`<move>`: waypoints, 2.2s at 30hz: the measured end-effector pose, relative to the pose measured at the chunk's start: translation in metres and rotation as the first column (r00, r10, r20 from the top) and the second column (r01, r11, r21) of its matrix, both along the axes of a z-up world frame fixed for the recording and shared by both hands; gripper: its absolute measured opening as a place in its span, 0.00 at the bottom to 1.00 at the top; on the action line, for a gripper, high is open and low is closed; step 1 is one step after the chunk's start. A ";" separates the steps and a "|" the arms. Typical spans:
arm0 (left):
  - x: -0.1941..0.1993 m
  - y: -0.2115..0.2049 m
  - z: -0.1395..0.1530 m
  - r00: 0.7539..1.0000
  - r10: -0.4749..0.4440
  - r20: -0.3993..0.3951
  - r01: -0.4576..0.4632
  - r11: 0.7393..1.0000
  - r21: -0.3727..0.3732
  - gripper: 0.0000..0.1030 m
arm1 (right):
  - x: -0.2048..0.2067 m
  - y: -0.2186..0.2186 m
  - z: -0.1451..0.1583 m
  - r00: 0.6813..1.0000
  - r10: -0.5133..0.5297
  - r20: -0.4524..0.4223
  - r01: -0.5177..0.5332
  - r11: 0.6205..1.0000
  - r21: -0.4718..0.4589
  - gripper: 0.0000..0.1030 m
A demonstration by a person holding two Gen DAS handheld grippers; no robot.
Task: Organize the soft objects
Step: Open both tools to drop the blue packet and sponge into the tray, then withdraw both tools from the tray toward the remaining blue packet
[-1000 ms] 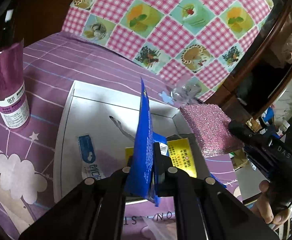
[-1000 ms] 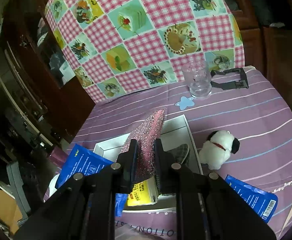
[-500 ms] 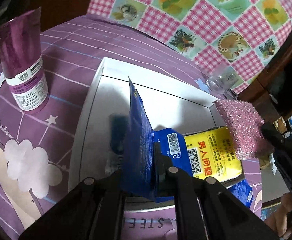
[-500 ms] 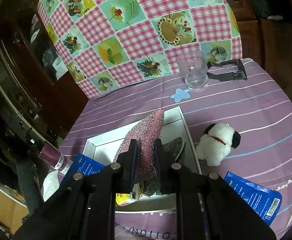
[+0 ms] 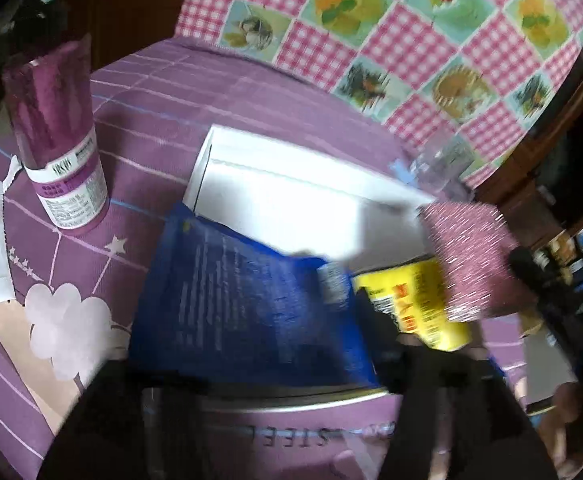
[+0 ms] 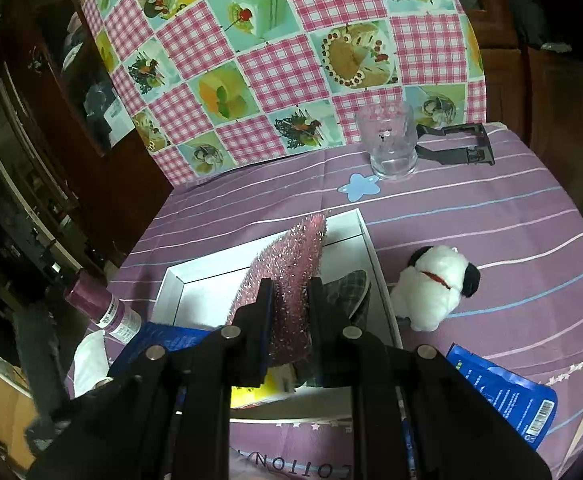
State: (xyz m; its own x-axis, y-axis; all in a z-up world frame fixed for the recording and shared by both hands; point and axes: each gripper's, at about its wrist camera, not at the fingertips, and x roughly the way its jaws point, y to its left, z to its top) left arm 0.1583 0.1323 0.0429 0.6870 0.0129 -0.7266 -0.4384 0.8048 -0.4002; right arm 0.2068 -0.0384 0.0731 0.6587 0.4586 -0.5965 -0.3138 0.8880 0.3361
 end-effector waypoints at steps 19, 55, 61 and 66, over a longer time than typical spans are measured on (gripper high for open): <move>-0.013 -0.010 0.041 0.997 -0.028 0.072 0.019 0.993 0.118 0.76 | 0.001 0.007 -0.004 0.998 0.027 -0.048 -0.028 0.999 -0.028 0.50; 0.004 -0.081 0.039 0.976 -0.216 0.025 0.208 0.960 0.189 0.76 | -0.058 -0.048 0.022 0.997 -0.022 0.073 0.039 0.970 -0.240 0.75; 0.008 -0.111 0.035 0.950 -0.311 0.009 0.303 0.933 0.193 0.76 | -0.078 -0.082 0.000 0.996 -0.070 0.050 0.081 0.957 -0.277 0.75; 0.011 -0.131 0.031 0.928 -0.374 -0.005 0.369 0.913 0.174 0.76 | -0.096 -0.101 -0.025 0.995 -0.093 0.031 0.098 0.943 -0.318 0.75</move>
State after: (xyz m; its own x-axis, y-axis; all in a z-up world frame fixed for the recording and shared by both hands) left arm 0.1690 0.0008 0.0736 0.6858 -0.1267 -0.7167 -0.0857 0.9638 -0.2524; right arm 0.1109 -0.1399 0.0483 0.7006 0.1808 -0.6903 -0.2251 0.9740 0.0266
